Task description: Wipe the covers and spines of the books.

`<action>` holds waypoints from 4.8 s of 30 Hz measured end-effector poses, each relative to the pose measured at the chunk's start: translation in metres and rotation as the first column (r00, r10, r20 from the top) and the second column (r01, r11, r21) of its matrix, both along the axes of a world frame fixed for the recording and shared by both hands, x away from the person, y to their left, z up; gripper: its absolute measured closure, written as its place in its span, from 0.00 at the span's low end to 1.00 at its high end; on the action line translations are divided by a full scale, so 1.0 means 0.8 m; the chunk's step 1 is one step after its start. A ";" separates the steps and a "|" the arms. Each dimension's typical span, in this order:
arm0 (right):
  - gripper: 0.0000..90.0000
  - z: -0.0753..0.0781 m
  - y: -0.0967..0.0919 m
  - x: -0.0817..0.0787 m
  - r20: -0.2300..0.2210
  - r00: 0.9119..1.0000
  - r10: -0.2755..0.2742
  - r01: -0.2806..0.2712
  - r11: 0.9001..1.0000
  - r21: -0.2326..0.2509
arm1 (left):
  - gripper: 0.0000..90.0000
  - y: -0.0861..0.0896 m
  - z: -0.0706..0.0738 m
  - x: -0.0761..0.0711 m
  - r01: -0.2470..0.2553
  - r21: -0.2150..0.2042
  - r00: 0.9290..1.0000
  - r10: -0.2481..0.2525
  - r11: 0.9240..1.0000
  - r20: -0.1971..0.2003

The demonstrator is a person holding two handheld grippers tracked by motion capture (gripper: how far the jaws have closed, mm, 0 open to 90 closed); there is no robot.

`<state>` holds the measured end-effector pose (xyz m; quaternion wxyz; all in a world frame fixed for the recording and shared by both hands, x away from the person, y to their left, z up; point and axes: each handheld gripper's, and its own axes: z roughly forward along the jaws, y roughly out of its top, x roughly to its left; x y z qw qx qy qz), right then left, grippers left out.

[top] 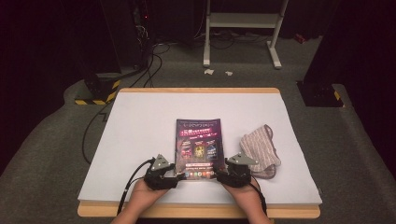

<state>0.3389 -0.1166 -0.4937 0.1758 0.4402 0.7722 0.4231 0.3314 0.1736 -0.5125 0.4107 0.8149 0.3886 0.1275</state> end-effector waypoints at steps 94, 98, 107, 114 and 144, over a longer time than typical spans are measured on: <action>0.94 0.096 0.015 0.010 0.296 0.954 -0.049 0.021 0.995 0.097 | 0.47 0.073 0.020 0.012 -0.153 -0.042 0.984 0.156 0.987 0.082; 0.94 0.103 0.014 0.009 0.312 0.949 -0.054 0.023 0.995 0.101 | 0.46 0.076 0.019 0.013 -0.161 -0.047 0.982 0.165 0.986 0.088; 0.94 0.116 0.006 0.010 0.339 0.937 -0.086 0.047 0.991 0.122 | 0.44 0.084 0.018 0.015 -0.184 -0.047 0.978 0.188 0.982 0.094; 0.94 0.124 -0.006 0.015 0.357 0.926 -0.120 0.078 0.989 0.130 | 0.42 0.086 0.020 0.013 -0.175 -0.068 0.977 0.182 0.982 0.109; 0.94 0.111 -0.009 0.017 0.381 0.911 -0.156 0.132 0.987 0.088 | 0.42 0.085 0.019 0.013 -0.169 -0.054 0.979 0.174 0.984 0.107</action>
